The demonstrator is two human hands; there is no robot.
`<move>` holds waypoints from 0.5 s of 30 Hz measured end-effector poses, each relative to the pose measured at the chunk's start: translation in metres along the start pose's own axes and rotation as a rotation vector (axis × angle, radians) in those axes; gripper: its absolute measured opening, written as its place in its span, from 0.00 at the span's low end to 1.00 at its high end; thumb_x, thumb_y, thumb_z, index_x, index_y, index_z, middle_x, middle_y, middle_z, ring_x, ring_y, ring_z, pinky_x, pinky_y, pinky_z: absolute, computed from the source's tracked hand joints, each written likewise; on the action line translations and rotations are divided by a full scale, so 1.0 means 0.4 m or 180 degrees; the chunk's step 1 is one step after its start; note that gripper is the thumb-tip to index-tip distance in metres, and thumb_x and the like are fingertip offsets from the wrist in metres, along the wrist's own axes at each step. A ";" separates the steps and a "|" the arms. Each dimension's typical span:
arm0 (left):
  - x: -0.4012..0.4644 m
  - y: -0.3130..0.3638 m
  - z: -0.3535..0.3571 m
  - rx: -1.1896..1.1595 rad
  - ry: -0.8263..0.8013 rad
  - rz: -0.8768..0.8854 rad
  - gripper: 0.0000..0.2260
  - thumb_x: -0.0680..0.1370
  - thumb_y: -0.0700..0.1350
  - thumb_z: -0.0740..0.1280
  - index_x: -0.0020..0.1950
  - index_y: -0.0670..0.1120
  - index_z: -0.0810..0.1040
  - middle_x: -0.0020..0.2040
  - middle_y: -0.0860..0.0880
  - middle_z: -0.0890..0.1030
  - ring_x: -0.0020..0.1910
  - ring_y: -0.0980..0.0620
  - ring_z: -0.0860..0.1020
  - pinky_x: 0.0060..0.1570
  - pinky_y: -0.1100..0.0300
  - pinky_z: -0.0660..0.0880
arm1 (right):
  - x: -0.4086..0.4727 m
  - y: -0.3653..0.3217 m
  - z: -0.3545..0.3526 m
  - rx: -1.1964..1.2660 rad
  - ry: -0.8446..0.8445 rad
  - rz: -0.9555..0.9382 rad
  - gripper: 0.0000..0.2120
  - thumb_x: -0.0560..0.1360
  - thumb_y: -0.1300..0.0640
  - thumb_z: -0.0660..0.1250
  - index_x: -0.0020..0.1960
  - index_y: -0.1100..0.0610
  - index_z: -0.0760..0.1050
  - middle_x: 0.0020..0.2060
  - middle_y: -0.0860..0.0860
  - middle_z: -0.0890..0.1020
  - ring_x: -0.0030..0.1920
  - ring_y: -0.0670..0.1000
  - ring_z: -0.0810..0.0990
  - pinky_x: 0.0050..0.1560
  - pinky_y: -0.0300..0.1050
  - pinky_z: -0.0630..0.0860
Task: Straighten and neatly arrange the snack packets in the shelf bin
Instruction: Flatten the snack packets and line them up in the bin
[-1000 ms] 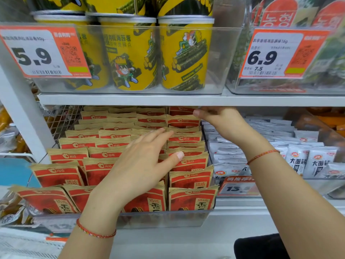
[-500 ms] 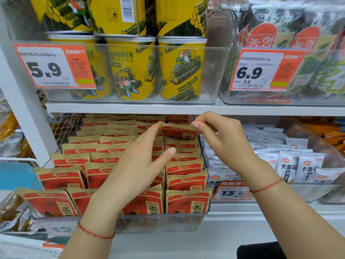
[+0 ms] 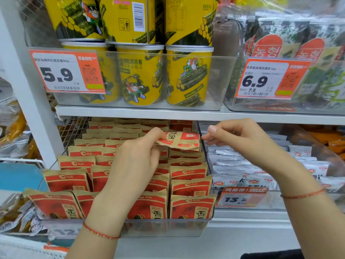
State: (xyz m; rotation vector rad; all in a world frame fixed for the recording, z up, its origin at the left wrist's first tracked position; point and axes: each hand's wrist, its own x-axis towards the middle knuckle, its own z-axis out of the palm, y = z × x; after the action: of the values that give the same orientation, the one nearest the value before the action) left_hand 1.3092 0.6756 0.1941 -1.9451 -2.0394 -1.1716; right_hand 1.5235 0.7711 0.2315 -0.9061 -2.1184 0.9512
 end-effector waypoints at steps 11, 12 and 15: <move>0.002 -0.014 -0.049 -0.0556 0.0452 -0.0061 0.06 0.76 0.43 0.68 0.47 0.54 0.82 0.34 0.54 0.83 0.34 0.51 0.82 0.36 0.48 0.78 | 0.116 0.158 0.048 -0.1031 -0.0545 0.0666 0.16 0.83 0.54 0.53 0.65 0.50 0.76 0.72 0.50 0.68 0.76 0.46 0.56 0.68 0.40 0.56; 0.003 -0.016 -0.062 -0.0637 0.0499 -0.0074 0.07 0.76 0.42 0.69 0.47 0.54 0.82 0.35 0.57 0.83 0.35 0.54 0.82 0.38 0.50 0.78 | 0.127 0.165 0.052 -0.0974 -0.0565 0.0752 0.17 0.83 0.53 0.51 0.65 0.47 0.75 0.74 0.49 0.64 0.76 0.45 0.53 0.70 0.41 0.54; 0.002 -0.033 -0.109 -0.0779 0.0596 -0.0092 0.11 0.75 0.38 0.70 0.45 0.55 0.82 0.38 0.61 0.84 0.40 0.64 0.82 0.44 0.64 0.78 | 0.161 0.179 0.065 -0.0953 -0.0583 0.0845 0.19 0.83 0.51 0.48 0.67 0.42 0.71 0.76 0.48 0.58 0.77 0.46 0.49 0.72 0.44 0.52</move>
State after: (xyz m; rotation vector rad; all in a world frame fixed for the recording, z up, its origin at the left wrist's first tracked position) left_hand 1.2788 0.6527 0.2193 -1.8240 -1.9125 -1.6107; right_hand 1.4911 0.8481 0.1771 -1.3203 -2.3800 0.8861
